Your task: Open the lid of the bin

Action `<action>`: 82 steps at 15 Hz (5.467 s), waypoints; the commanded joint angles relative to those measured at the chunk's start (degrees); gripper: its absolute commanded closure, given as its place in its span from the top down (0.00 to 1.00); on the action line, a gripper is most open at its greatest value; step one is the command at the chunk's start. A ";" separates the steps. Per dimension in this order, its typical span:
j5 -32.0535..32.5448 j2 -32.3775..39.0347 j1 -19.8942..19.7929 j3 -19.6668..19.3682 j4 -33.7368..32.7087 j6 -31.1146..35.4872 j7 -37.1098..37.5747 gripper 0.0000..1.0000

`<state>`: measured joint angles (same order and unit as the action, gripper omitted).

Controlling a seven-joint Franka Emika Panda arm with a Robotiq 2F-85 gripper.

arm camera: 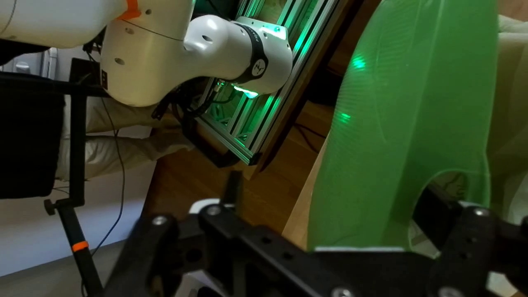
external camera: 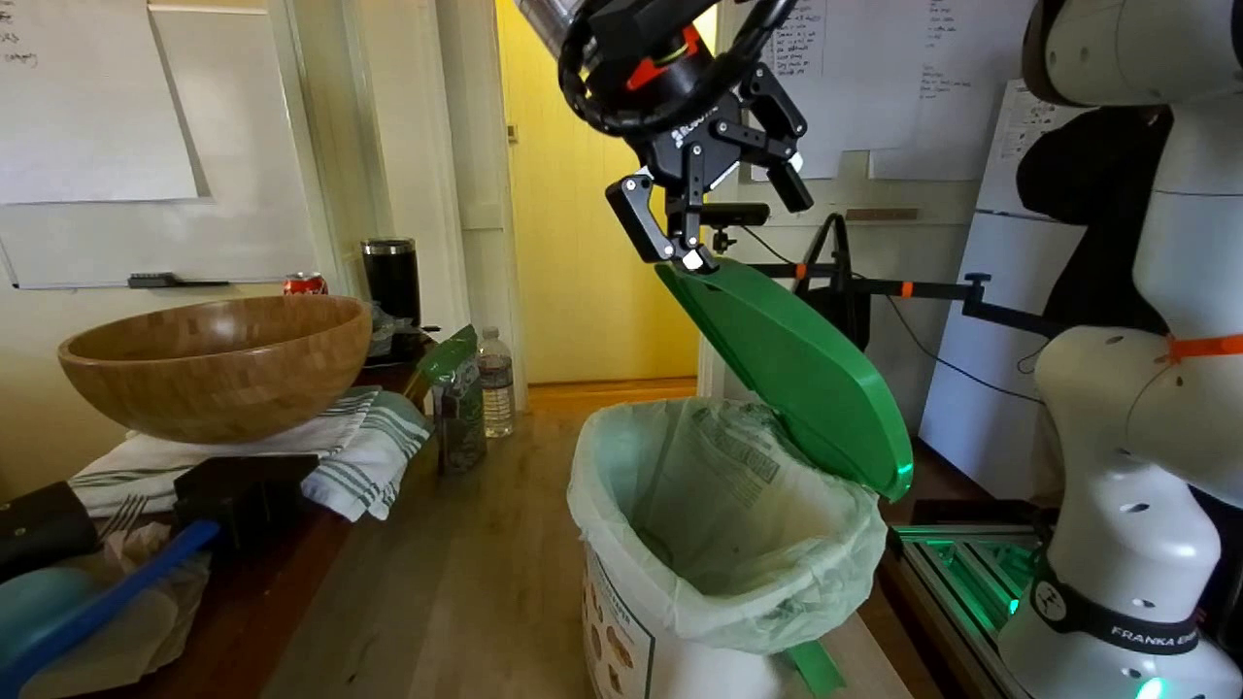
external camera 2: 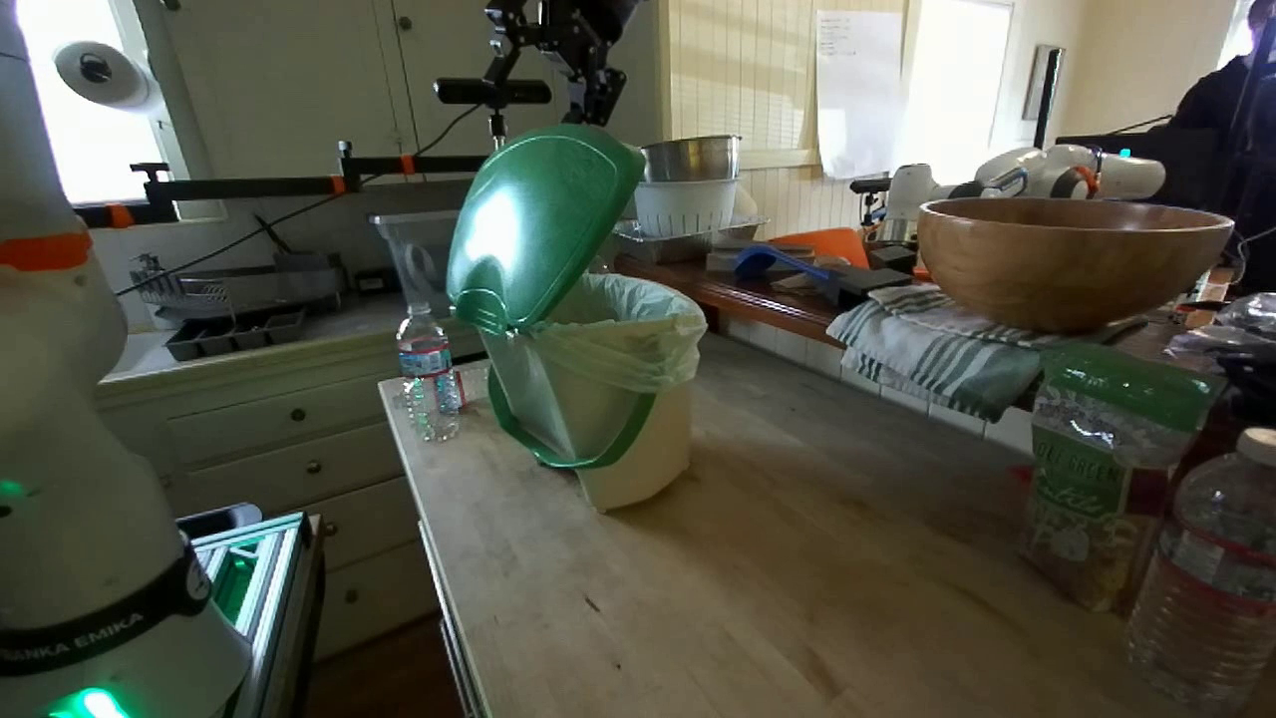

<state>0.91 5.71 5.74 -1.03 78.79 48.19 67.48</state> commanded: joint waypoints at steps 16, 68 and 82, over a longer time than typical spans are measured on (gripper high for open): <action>-4.02 -5.23 -1.87 0.98 3.67 0.00 0.36 1.00; -2.01 -14.57 -5.69 2.48 11.10 -0.01 1.78 1.00; -1.13 -18.32 -5.56 2.26 14.08 0.26 1.29 1.00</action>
<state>-0.73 -10.05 0.17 1.18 90.04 48.18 68.64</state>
